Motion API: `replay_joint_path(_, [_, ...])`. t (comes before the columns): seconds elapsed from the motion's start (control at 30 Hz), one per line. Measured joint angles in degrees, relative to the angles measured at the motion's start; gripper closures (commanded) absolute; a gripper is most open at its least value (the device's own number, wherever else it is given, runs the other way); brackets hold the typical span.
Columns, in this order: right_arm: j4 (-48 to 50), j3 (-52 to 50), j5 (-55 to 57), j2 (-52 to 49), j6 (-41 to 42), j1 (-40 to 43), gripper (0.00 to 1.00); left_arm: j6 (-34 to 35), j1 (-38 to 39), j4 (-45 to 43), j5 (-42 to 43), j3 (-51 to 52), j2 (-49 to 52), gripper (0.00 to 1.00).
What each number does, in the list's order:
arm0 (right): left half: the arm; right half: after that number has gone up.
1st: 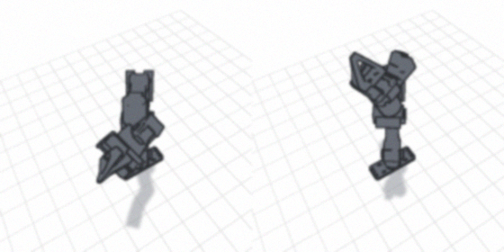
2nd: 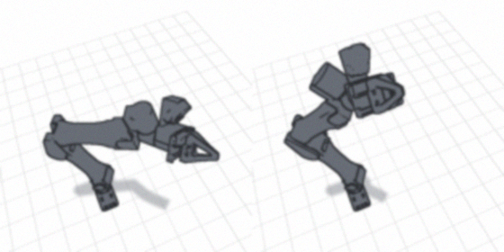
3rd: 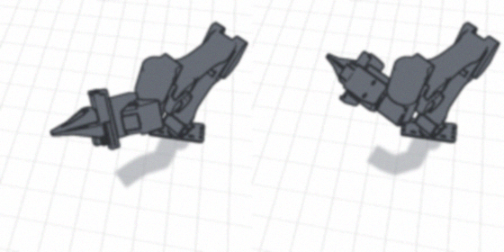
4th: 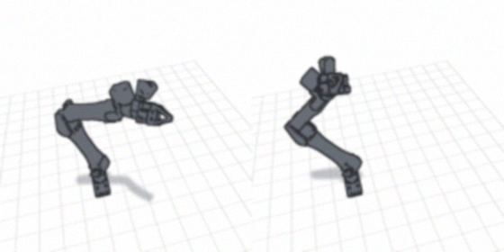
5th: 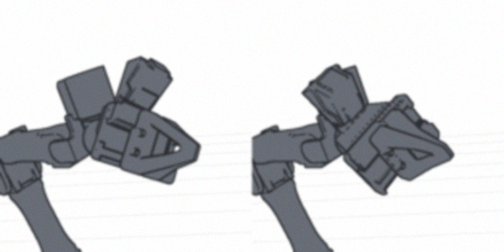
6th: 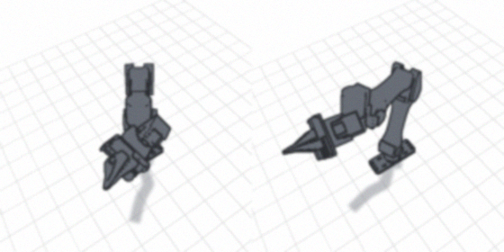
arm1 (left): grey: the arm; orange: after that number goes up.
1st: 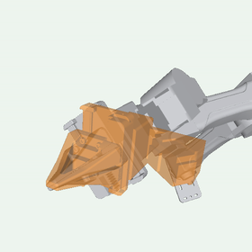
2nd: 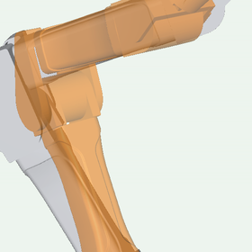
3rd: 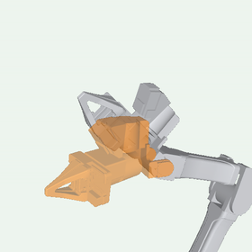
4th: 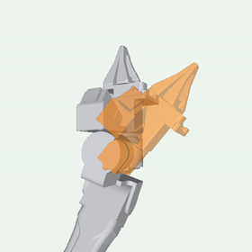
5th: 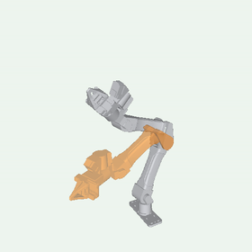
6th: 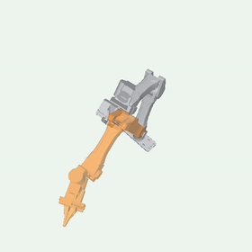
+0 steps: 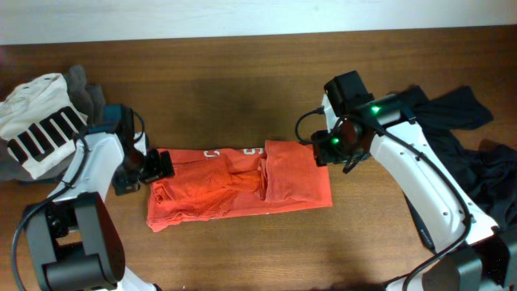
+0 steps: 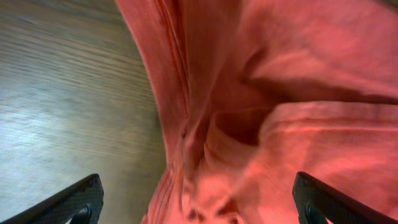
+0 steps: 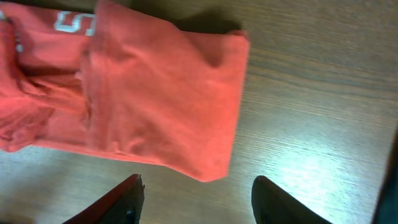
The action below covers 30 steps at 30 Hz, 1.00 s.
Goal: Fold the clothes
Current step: 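Grasp the shirt's left end with the left gripper and fold it rightward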
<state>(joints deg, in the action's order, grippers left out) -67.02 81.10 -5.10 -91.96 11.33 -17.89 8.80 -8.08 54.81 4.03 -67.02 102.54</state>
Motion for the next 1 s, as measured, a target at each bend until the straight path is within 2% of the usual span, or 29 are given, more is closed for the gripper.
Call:
replay_joint_path(0.07, [-0.4,0.0,0.2,0.0,0.0,0.7,0.4,-0.2,0.0,-2.7,0.3,3.2,0.0,0.04])
replay_joint_path(0.13, [-0.5,0.0,0.2,0.0,0.0,1.1,0.4,-0.2,0.0,-5.4,1.4,6.4,0.0,0.11])
replay_joint_path(0.3, [-0.5,0.0,0.4,0.0,0.0,1.4,0.4,-1.3,-0.1,-8.8,6.6,10.2,-1.2,0.45])
replay_joint_path(0.4, [-0.5,0.0,0.4,0.0,-0.1,1.4,0.4,-2.1,0.4,-8.9,9.6,11.1,-1.4,0.79])
replay_joint_path(0.5, [-0.6,0.0,0.4,0.0,-0.2,1.4,0.39,-2.6,0.9,-9.1,12.0,12.0,-1.2,0.96])
replay_joint_path(0.57, [-0.7,0.0,0.4,0.0,-0.2,1.4,0.4,-2.6,1.0,-9.0,12.8,11.9,-1.2,1.0])
replay_joint_path(0.73, [-0.9,0.0,0.4,0.0,-0.2,1.4,0.4,-3.0,-0.7,-6.3,12.7,10.2,-0.9,0.99])
replay_joint_path(1.0, [-1.5,0.0,2.4,0.0,-0.2,1.4,0.4,-3.1,-9.2,2.7,3.6,-3.4,-1.4,1.0])
